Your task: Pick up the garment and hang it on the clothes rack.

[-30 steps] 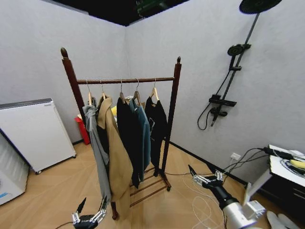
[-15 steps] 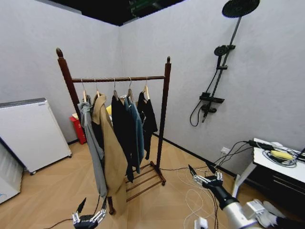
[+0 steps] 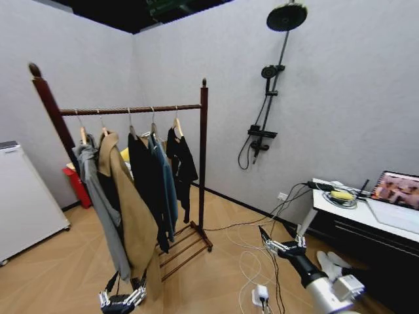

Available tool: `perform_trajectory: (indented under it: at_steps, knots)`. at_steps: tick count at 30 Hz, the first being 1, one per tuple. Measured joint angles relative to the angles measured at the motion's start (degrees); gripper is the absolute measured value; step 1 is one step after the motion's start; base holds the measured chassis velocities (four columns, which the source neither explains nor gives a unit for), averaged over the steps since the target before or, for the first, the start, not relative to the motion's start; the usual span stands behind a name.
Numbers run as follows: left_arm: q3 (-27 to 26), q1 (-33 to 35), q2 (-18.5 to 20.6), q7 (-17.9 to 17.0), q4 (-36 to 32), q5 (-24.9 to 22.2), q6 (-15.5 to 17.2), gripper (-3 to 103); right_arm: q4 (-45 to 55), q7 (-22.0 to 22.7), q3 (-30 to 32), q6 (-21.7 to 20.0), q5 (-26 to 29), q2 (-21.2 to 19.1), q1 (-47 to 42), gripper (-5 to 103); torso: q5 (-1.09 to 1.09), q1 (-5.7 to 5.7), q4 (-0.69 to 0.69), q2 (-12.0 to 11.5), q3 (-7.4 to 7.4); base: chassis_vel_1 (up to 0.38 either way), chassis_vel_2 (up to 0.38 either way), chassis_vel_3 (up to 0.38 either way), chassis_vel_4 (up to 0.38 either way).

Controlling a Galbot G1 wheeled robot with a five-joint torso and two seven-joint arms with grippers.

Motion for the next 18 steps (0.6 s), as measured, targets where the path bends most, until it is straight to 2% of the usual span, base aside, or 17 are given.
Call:
perform_trajectory:
  at_steps: [18]
  knots:
    - [0.0,0.0,0.0,0.0,0.0,0.0,0.0,100,0.0,0.0,0.0,0.0,0.0,0.0,0.0,100,0.00,0.00,0.00,0.0,0.00,-0.123,-0.127,-0.122,-0.125]
